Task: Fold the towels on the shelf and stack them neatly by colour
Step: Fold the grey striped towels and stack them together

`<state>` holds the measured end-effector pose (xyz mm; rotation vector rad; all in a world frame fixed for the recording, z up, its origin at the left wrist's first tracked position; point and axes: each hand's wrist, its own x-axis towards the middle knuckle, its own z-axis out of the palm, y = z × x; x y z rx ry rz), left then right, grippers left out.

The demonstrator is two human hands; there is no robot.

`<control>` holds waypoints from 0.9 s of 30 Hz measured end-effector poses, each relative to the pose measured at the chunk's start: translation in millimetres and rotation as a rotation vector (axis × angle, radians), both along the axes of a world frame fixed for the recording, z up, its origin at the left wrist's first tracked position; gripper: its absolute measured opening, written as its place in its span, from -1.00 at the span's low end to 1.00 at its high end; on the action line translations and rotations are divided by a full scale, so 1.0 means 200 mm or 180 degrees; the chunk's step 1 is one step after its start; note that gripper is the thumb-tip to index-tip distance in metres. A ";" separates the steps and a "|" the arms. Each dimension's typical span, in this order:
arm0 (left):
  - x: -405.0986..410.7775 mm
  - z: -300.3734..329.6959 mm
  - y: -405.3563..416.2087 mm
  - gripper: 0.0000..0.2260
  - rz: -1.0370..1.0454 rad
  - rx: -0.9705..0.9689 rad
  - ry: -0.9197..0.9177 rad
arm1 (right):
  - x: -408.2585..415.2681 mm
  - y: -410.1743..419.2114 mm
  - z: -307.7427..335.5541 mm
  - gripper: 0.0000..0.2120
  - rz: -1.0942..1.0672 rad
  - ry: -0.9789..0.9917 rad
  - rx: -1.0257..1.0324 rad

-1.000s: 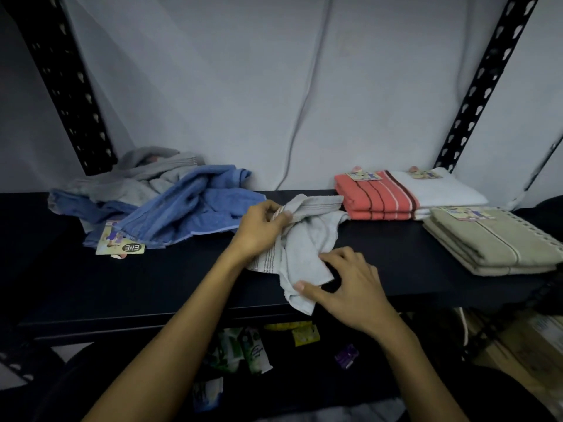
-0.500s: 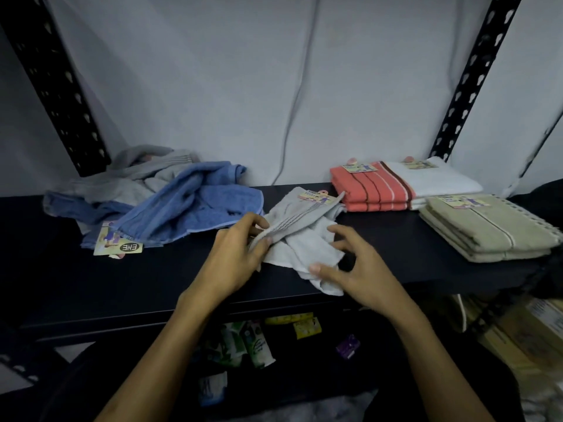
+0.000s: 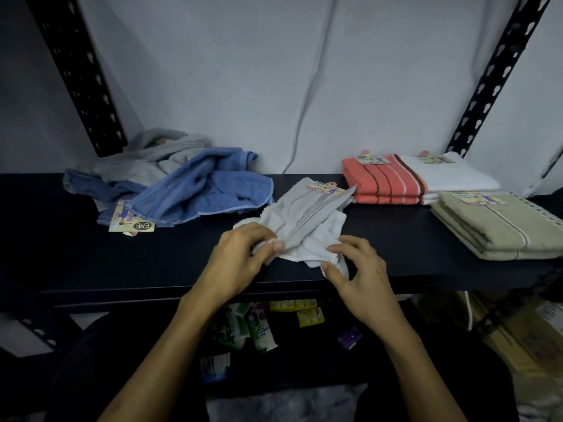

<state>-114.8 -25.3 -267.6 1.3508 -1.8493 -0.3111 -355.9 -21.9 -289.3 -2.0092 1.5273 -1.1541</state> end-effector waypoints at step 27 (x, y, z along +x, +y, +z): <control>-0.11 0.06 0.03 -0.63 -0.0365 0.0160 0.0505 | -0.23 0.10 0.06 -0.79 0.0033 -0.0478 -0.0805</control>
